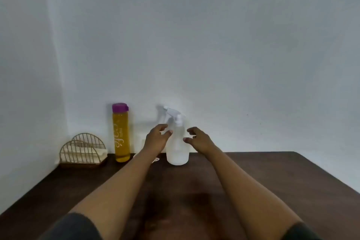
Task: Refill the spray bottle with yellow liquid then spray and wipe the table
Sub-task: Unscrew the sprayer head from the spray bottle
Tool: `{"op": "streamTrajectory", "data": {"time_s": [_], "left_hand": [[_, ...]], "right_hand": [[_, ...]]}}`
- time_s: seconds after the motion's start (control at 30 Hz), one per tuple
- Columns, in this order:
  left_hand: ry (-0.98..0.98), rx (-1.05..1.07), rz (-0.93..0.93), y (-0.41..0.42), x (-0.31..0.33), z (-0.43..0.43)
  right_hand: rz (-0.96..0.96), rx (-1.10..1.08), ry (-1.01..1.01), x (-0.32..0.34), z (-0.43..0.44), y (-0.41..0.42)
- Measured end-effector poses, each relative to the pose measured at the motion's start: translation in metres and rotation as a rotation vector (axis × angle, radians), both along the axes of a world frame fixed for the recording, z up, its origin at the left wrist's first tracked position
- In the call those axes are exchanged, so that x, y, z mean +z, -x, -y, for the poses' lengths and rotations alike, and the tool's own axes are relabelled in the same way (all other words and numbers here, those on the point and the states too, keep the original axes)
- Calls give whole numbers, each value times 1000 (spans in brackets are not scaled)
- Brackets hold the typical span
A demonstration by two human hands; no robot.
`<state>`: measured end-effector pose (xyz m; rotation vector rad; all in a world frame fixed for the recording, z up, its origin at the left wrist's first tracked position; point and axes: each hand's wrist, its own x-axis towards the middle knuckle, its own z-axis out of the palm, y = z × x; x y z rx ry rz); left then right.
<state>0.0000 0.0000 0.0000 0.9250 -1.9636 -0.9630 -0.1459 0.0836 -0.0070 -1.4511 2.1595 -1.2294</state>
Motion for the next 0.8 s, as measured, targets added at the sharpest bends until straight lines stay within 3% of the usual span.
{"op": "streamTrajectory", "data": {"time_s": [0.17, 0.37, 0.8], "left_hand": [[-86, -121, -59, 24, -16, 36], [-84, -200, -68, 26, -31, 33], [-8, -232, 130, -48, -19, -80]], "right_hand": [[129, 137, -34, -7, 43, 23], [57, 165, 8, -15, 45, 13], [87, 202, -27, -8, -85, -56]]}}
